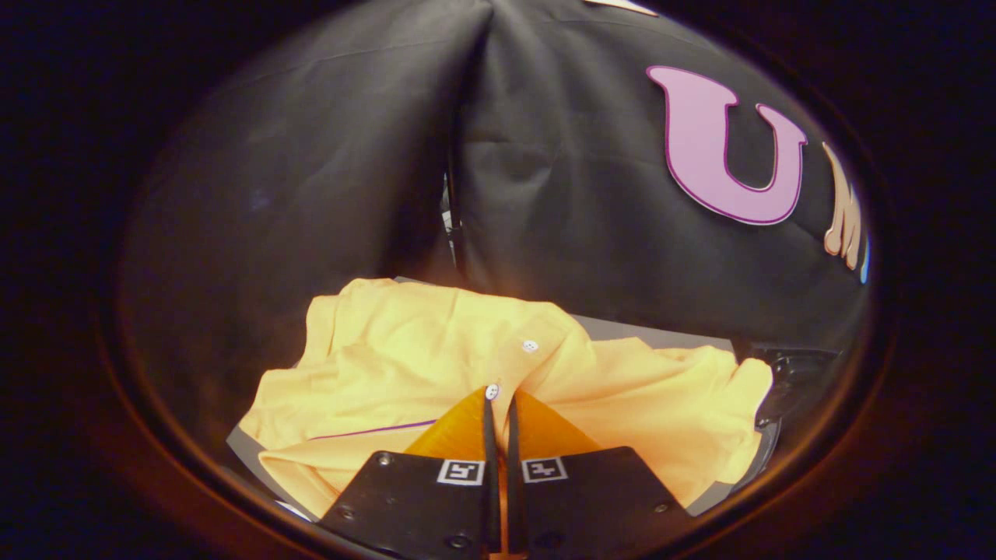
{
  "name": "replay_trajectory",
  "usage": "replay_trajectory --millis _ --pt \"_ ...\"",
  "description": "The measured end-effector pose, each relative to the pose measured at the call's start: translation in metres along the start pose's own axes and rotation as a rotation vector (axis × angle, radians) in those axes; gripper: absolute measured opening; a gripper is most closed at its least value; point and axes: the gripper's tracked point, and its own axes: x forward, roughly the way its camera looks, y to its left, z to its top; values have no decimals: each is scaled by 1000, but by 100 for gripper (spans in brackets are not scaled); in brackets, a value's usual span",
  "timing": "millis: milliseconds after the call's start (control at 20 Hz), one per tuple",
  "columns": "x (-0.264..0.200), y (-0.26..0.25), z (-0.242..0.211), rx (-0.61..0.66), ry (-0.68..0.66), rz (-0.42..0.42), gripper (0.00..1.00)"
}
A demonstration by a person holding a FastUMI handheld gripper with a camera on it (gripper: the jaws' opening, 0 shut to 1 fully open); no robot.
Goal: Put the clothes into the washing machine and then close the washing machine lid.
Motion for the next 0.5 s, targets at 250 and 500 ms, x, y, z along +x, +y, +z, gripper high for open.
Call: replay_trajectory --millis 250,500 --pt "-15 -27 -9 -24 -2 -37 1" --pt "-33 -73 -21 -2 1 -95 0"
